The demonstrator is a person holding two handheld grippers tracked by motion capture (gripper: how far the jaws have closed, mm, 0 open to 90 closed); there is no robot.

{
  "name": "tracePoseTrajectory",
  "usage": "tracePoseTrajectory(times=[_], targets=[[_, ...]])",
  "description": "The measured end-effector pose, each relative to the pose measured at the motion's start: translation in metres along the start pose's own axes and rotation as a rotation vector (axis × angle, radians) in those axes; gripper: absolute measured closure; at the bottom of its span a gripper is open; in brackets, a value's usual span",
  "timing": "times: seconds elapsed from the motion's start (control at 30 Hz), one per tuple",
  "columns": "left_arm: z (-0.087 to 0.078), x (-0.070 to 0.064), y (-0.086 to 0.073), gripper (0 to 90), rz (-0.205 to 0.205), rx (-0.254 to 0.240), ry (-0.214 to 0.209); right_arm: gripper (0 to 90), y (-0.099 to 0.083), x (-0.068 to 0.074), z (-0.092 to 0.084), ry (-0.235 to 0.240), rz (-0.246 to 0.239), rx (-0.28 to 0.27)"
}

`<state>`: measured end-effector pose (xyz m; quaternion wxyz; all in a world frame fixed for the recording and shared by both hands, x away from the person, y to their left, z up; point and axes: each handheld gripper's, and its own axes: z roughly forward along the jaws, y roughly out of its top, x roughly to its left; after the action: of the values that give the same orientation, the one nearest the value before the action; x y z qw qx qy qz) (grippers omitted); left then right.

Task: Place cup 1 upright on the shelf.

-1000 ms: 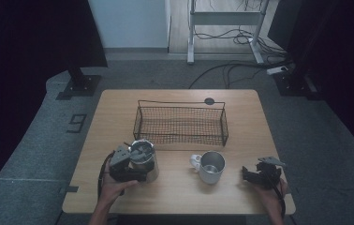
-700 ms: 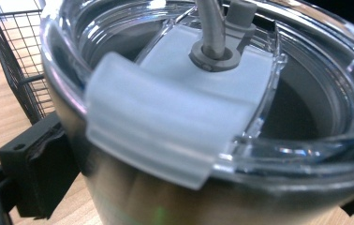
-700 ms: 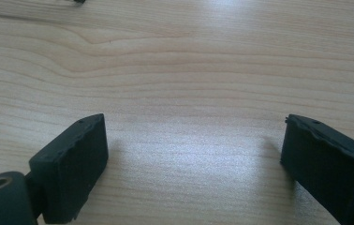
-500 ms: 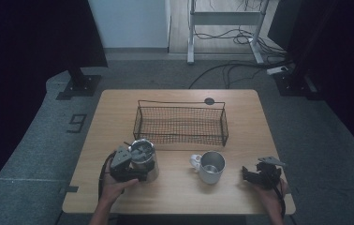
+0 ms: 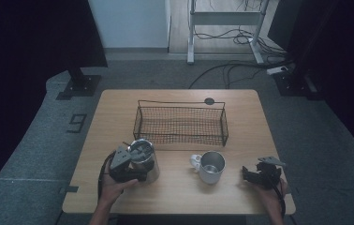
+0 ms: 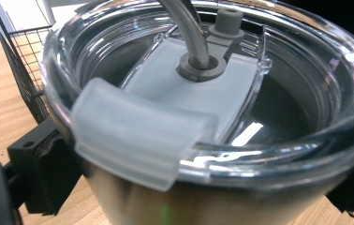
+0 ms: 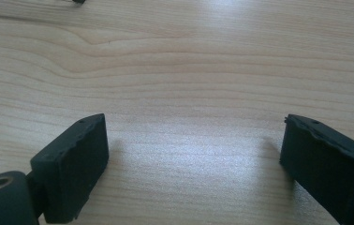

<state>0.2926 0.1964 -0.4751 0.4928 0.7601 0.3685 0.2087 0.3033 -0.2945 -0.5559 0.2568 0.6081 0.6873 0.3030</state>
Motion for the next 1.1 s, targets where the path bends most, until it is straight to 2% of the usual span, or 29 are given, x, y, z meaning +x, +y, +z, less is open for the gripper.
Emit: tracePoseTrajectory(times=[0.53,1.1], targets=[[-0.011,0.000,0.004,4.1,-0.014,-0.031,0.000,8.1,0.000,0.000,0.000,-0.001,-0.001,-0.002],[-0.016,0.003,0.009,4.1,-0.024,-0.026,-0.003,9.2,0.000,-0.001,0.000,-0.005,0.004,-0.005]])
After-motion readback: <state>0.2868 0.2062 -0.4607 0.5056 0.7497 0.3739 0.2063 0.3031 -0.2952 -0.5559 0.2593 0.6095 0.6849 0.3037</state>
